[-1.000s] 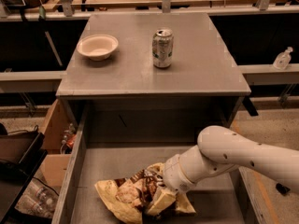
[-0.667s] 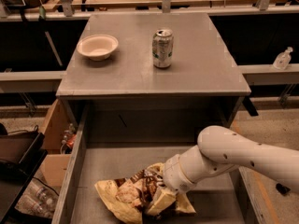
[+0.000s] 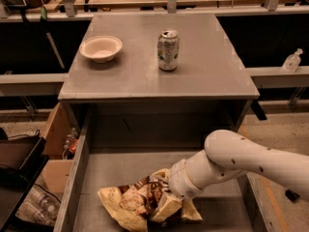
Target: Pick brown chip bag from top drawer and place on counter
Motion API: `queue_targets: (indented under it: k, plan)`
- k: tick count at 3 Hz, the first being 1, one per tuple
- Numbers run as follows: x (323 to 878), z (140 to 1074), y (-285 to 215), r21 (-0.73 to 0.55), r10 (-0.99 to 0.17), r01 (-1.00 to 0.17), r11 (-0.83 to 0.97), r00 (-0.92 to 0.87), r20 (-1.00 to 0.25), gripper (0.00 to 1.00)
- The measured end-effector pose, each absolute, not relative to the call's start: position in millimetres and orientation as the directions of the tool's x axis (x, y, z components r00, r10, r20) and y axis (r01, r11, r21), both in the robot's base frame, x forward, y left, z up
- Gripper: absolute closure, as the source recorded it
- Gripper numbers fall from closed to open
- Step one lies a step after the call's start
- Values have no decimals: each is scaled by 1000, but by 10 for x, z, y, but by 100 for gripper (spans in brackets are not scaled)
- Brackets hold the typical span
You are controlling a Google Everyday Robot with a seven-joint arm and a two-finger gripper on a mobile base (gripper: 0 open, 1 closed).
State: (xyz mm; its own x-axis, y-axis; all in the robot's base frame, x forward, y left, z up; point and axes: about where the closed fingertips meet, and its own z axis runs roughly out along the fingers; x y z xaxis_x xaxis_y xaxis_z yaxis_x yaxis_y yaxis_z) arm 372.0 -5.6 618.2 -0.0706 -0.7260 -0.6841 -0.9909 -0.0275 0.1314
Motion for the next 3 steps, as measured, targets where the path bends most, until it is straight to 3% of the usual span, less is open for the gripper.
queue_targets:
  k: [3]
  plan:
    - [3719,6185,-57,131,-726,-991,-27,-70,-684,100]
